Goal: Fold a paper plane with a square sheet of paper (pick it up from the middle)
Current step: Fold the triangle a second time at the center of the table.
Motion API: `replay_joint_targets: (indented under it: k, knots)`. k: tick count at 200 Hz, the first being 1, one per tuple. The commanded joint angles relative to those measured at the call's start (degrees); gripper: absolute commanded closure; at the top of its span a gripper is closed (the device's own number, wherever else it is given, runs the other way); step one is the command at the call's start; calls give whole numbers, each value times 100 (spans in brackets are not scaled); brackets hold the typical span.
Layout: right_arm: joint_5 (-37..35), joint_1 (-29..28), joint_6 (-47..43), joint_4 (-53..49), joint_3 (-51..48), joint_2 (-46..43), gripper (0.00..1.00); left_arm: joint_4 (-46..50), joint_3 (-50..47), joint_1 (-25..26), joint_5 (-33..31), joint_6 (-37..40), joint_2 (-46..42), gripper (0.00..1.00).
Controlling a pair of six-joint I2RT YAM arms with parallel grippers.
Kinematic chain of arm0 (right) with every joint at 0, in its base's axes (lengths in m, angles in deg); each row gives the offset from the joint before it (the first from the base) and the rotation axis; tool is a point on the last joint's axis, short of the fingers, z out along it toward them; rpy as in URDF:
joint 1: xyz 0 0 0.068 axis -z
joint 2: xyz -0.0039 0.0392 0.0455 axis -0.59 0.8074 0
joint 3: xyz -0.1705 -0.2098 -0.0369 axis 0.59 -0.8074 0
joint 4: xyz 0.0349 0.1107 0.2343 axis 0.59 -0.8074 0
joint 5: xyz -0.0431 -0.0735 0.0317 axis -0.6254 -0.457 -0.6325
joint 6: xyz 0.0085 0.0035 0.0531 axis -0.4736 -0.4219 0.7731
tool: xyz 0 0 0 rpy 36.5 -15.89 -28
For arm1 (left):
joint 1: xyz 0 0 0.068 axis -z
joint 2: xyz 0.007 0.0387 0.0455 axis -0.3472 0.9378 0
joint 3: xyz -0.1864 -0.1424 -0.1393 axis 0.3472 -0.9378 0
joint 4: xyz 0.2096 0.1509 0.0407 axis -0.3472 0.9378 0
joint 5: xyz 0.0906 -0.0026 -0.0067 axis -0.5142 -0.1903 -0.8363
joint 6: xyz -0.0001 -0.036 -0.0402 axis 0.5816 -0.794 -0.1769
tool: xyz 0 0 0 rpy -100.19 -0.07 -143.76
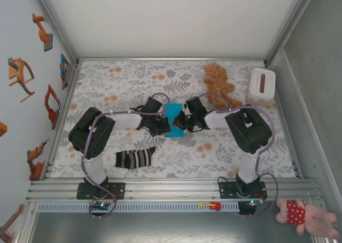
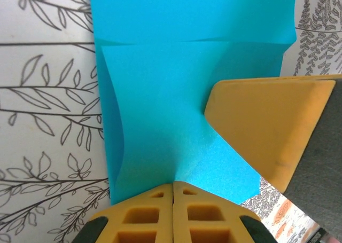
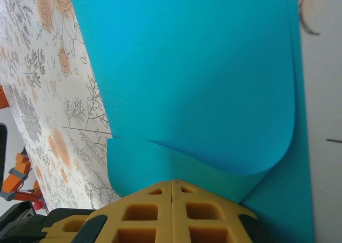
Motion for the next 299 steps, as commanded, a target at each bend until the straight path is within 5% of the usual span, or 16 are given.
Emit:
replay_joint_targets:
  k: [1,91,136,189,299]
  knots:
    - [-625,12,-26,-1074,-250,543,100,660,-234,-36,16,313,-134,94]
    - [-627,30,-52,-1123,-237,535,100,2234,-138,-83,-707,1165,-644,95]
    - [-617,29,-47,-1116,-202,510,100,1301,-12,-108,-484,803,-1181,94]
    - [-555,29,-24,-1018,-158,496,100,251,110,-84,9,101,-494,94]
    - [-529,30,-18,-998,-105,527,100,488,-68,21,-205,84,-418,95]
